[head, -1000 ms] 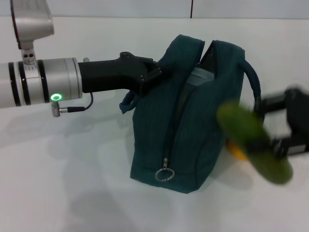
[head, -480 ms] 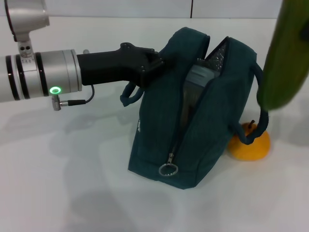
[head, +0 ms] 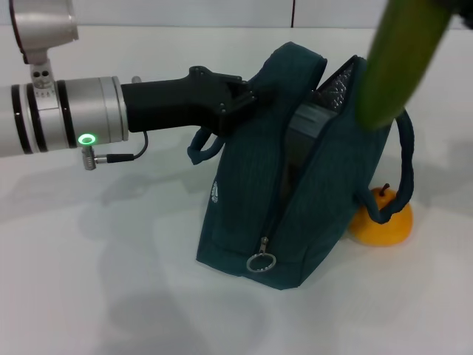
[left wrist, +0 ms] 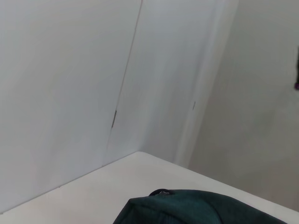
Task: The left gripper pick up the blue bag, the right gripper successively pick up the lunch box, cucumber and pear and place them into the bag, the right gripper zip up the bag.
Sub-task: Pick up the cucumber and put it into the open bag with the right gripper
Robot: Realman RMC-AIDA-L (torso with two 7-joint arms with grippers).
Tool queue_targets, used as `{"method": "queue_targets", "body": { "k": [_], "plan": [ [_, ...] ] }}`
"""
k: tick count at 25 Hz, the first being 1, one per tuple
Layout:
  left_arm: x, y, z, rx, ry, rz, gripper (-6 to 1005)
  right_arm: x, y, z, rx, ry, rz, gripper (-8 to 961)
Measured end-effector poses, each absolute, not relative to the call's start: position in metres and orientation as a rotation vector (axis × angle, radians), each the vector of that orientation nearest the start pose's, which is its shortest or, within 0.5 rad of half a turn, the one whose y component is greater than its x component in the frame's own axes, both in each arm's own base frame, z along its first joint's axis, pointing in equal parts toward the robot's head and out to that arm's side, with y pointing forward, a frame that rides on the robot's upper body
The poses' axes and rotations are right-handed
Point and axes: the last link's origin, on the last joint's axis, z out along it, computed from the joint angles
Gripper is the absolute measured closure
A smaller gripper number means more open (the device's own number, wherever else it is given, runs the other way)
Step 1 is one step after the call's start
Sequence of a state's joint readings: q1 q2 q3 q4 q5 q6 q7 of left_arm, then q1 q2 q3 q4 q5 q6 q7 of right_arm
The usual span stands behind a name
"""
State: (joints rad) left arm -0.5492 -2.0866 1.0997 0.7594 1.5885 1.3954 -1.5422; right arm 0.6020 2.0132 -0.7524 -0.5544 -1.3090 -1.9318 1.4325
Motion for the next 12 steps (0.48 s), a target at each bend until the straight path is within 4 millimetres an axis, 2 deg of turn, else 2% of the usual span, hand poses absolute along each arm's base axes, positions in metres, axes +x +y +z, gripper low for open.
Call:
{"method": "queue_targets", "body": {
  "k": [8,12],
  "plan": [
    [-0.188,0.356,-0.019,-2.737,-0.578,-0.897,953,0.167,0.347,0.038,-2.569,0.364,1.619,333],
    [-0.188,0.355,-0.02,-2.745,-0.575,-0.892,953,0.162,0.347,0.032,-2.588,0.353,1.612,331]
  ]
}}
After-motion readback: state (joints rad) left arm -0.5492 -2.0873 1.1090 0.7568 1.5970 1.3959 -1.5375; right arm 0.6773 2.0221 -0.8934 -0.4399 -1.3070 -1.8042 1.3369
